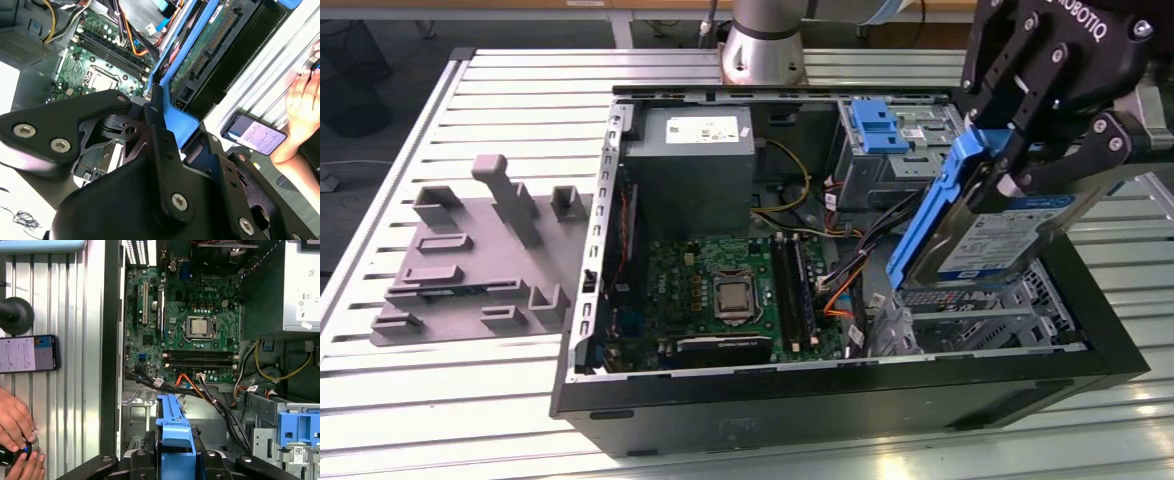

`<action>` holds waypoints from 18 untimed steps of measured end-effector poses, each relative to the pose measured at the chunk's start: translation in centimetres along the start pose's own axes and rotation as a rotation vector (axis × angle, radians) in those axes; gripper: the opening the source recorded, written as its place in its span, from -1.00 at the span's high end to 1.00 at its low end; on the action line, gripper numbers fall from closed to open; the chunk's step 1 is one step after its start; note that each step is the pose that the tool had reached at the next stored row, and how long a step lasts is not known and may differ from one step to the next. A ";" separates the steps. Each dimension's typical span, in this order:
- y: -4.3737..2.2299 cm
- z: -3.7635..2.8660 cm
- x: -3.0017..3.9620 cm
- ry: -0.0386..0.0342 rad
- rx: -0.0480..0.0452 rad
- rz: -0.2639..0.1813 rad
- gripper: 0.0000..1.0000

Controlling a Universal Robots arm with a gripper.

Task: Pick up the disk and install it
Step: 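Insert the disk into the insertion slot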

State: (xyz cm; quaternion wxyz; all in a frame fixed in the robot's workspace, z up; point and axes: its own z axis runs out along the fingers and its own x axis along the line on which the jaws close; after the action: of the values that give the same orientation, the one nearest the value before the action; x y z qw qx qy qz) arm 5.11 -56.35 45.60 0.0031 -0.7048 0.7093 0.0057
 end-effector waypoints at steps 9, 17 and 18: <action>-1.26 0.80 0.38 0.0004 0.0000 0.000 0.27; -1.50 1.40 0.55 0.0003 0.0001 0.004 0.27; -1.52 1.44 0.55 0.0005 0.0000 0.004 0.27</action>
State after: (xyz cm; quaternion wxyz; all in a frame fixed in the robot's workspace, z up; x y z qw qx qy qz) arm 6.62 -56.89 44.16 0.0029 -0.7035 0.7106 0.0056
